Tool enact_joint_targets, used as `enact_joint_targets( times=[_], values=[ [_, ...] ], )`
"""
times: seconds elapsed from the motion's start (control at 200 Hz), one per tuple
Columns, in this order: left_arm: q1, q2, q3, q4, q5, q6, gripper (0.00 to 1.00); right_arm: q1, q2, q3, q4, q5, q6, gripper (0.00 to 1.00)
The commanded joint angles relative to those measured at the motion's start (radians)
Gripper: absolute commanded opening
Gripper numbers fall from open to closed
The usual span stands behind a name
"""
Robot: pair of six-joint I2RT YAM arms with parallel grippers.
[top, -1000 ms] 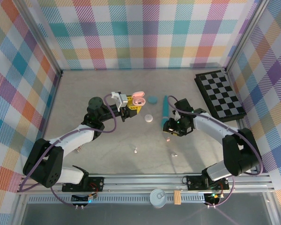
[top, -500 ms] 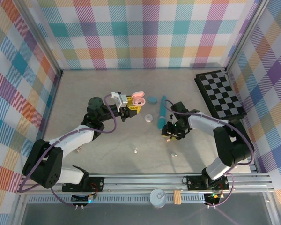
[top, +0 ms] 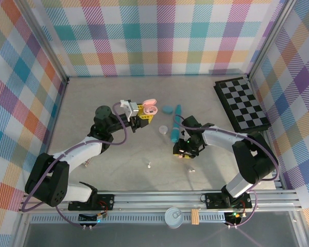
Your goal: Insert the wireless bluetooth earbuds into the charging case
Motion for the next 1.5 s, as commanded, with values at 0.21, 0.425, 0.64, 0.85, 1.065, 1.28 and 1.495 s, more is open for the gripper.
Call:
enact_joint_targets(
  times=[0.21, 0.425, 0.64, 0.85, 1.065, 1.28, 1.495],
  values=[
    [0.05, -0.017, -0.015, 0.075, 0.022, -0.02, 0.28, 0.037, -0.101, 0.085, -0.197, 0.096, -0.069, 0.54],
    [0.119, -0.026, -0.043, 0.103, 0.006, -0.045, 0.28, 0.179, -0.059, 0.25, -0.352, 0.336, -0.387, 0.57],
    [0.24, -0.008, -0.065, 0.196, 0.007, -0.125, 0.28, 0.296, 0.075, 0.32, -0.426, 0.573, -0.561, 0.54],
    [0.285, -0.05, -0.031, 0.088, 0.011, -0.071, 0.28, 0.372, 0.176, 0.357, -0.445, 0.701, -0.558, 0.49],
    [0.285, -0.065, -0.019, 0.064, 0.014, -0.063, 0.27, 0.431, 0.259, 0.379, -0.46, 0.761, -0.551, 0.44],
    [0.284, -0.077, -0.023, 0.052, 0.016, -0.057, 0.27, 0.456, 0.329, 0.418, -0.487, 0.818, -0.526, 0.4],
    [0.284, -0.091, -0.019, 0.025, 0.019, -0.04, 0.27, 0.457, 0.362, 0.436, -0.507, 0.878, -0.525, 0.37]
  ],
)
